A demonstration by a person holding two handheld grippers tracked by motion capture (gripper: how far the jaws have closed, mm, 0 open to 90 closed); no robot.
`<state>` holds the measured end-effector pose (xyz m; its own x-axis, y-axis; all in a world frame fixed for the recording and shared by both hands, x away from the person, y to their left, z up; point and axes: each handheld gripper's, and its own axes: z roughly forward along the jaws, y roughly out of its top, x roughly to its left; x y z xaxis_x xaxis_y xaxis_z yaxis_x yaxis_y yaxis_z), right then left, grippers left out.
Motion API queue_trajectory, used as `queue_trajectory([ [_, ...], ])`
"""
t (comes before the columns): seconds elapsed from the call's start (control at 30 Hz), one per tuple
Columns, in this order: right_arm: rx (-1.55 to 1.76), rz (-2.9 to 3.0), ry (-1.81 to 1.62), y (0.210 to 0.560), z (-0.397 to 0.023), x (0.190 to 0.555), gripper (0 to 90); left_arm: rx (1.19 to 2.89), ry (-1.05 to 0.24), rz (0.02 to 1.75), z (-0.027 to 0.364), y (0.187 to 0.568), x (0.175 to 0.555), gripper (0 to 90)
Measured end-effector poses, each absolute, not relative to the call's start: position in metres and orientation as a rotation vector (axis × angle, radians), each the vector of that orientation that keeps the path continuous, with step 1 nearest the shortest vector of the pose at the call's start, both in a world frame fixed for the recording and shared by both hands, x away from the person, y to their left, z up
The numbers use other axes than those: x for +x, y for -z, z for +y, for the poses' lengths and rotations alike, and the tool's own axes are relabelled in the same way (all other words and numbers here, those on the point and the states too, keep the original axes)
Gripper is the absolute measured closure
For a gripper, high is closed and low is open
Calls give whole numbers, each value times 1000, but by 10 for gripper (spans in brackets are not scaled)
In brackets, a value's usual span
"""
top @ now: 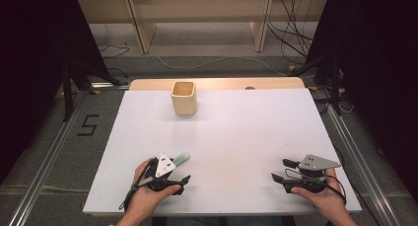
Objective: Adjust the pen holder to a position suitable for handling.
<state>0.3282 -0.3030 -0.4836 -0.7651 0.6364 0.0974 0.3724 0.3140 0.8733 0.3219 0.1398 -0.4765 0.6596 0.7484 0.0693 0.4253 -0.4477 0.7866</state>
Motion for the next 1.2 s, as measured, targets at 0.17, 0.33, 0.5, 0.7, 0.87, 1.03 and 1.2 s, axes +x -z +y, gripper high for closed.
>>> queue_trajectory([
  [0.17, 905, 2322, -1434, 484, -302, 328, 304, 2083, -540, 917, 140, 476, 323, 219],
  [0.33, 908, 2324, -1430, 484, -303, 328, 304, 2066, -560, 935, 142, 474, 325, 249],
  [0.5, 908, 2327, -1431, 484, -303, 328, 304, 2042, -572, 954, 143, 473, 326, 292],
  [0.7, 914, 2332, -1426, 483, -302, 329, 304, 2020, -569, 969, 145, 474, 327, 316],
  [0.87, 916, 2331, -1423, 484, -300, 330, 304, 2017, -571, 972, 148, 474, 327, 323],
  [1.03, 918, 2331, -1429, 484, -298, 331, 304, 2009, -565, 981, 150, 474, 328, 329],
  [1.2, 923, 2330, -1425, 484, -300, 331, 304, 2010, -564, 979, 150, 474, 328, 335],
])
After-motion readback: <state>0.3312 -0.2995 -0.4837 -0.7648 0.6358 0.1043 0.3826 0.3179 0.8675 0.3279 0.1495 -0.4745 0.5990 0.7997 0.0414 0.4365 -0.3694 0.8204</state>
